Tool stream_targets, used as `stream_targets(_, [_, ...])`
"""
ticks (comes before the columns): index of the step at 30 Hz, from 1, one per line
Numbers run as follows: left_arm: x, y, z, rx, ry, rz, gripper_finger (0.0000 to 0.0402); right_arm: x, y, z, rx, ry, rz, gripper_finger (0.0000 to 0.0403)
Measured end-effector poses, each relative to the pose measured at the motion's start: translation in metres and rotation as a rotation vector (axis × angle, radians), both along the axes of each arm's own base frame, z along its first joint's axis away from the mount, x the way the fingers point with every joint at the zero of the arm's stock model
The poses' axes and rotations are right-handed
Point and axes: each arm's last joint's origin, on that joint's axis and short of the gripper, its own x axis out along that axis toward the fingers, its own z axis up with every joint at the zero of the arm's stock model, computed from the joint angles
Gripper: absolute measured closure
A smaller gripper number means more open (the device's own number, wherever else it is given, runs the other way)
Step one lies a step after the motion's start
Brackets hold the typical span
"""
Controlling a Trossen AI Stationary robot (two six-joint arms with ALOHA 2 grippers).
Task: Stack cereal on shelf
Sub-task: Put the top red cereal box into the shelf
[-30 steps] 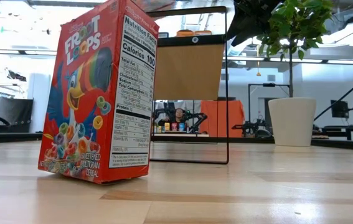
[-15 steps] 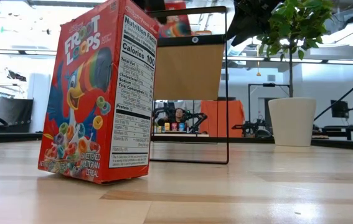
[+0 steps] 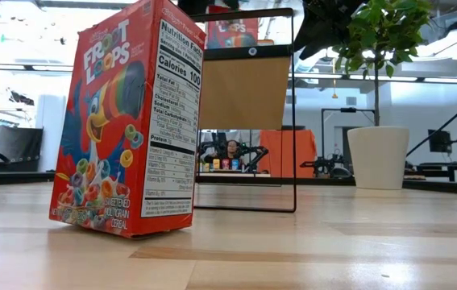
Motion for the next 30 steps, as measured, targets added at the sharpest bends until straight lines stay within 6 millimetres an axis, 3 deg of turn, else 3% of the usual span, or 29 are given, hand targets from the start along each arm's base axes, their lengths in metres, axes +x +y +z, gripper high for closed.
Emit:
stream_targets(7, [-0.016, 0.000, 0.045, -0.001, -0.013, -0.019, 0.0109, 0.000, 0.000, 0.000, 0.002, -0.002, -0.002, 0.0158])
stream_targets(11, [-0.034, -0.003, 0.053, 0.004, 0.109, -0.005, 0.0155, 0.000, 0.000, 0.000, 0.005, -0.003, -0.004, 0.0158])
stream_targets(15, [-0.043, -0.008, 0.041, 0.042, 0.225, 0.054, 0.0256, 0.000, 0.000, 0.000, 0.005, -0.003, -0.004, 0.0158])
stream_targets(19, [-0.036, -0.011, 0.018, 0.070, 0.264, 0.075, 0.0374, 0.000, 0.000, 0.000, 0.005, -0.003, -0.004, 0.0158])
stream_targets(20, [-0.033, -0.011, 0.011, 0.071, 0.262, 0.077, 0.0386, 0.000, 0.000, 0.000, 0.005, -0.004, -0.004, 0.0158])
stream_targets(25, [-0.021, -0.013, -0.020, 0.058, 0.239, 0.069, 0.0383, 0.000, 0.000, 0.000, 0.005, -0.003, -0.004, 0.0158])
stream_targets(30, [-0.015, -0.015, -0.036, 0.011, 0.214, 0.057, 0.0396, 0.000, 0.000, 0.000, 0.005, 0.000, -0.004, 0.0158])
